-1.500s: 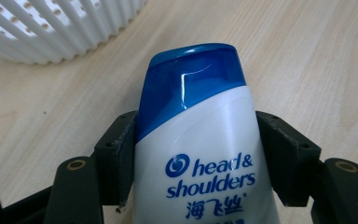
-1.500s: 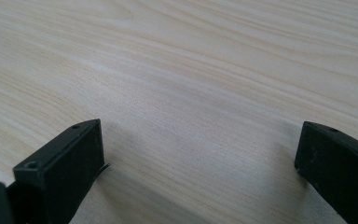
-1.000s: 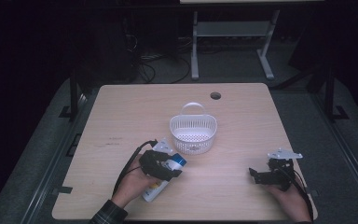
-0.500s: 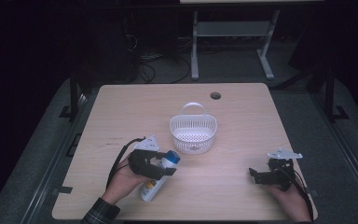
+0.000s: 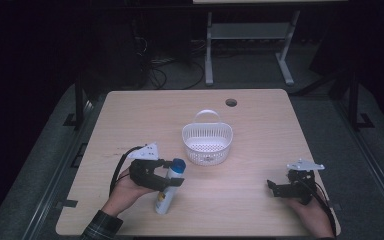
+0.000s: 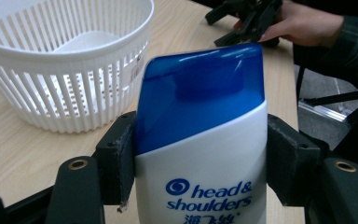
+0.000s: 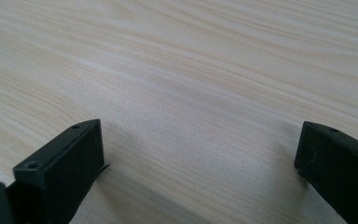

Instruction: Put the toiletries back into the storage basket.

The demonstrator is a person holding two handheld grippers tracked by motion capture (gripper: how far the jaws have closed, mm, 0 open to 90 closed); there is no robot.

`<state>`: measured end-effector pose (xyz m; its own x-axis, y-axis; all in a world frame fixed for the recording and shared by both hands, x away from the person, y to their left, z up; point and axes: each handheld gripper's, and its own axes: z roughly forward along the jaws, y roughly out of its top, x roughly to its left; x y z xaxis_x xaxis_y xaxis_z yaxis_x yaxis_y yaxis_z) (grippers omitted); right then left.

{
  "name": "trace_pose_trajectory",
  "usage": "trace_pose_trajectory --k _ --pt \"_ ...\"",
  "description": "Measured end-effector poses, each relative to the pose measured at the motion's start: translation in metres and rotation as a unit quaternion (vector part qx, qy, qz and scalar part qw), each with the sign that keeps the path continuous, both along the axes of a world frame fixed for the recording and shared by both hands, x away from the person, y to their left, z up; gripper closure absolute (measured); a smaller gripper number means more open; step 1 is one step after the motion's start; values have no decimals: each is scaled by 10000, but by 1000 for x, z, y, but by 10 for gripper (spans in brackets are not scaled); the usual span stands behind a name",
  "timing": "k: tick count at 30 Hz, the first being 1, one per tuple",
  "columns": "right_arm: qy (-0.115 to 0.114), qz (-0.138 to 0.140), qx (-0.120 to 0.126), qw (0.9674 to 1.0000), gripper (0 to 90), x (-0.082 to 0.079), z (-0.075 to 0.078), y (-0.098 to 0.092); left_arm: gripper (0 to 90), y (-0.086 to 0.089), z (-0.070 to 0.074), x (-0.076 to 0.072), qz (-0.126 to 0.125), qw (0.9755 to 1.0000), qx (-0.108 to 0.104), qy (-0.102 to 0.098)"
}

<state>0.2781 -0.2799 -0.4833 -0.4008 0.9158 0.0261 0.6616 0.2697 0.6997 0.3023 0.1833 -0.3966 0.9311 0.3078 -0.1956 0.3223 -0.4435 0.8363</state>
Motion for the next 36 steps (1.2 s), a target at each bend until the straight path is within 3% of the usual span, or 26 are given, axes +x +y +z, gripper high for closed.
trace_pose_trajectory --k 6,18,36 --pt "0 0 0 10000 8 0 0 0 352 5 5 -3 -78 9998 -141 -130" --pt "0 -1 1 10000 8 0 0 0 354 4 10 -5 -150 9993 -198 -264" --pt "0 -1 0 10000 8 0 0 0 354 7 32 -4 -46 9980 -269 -570"
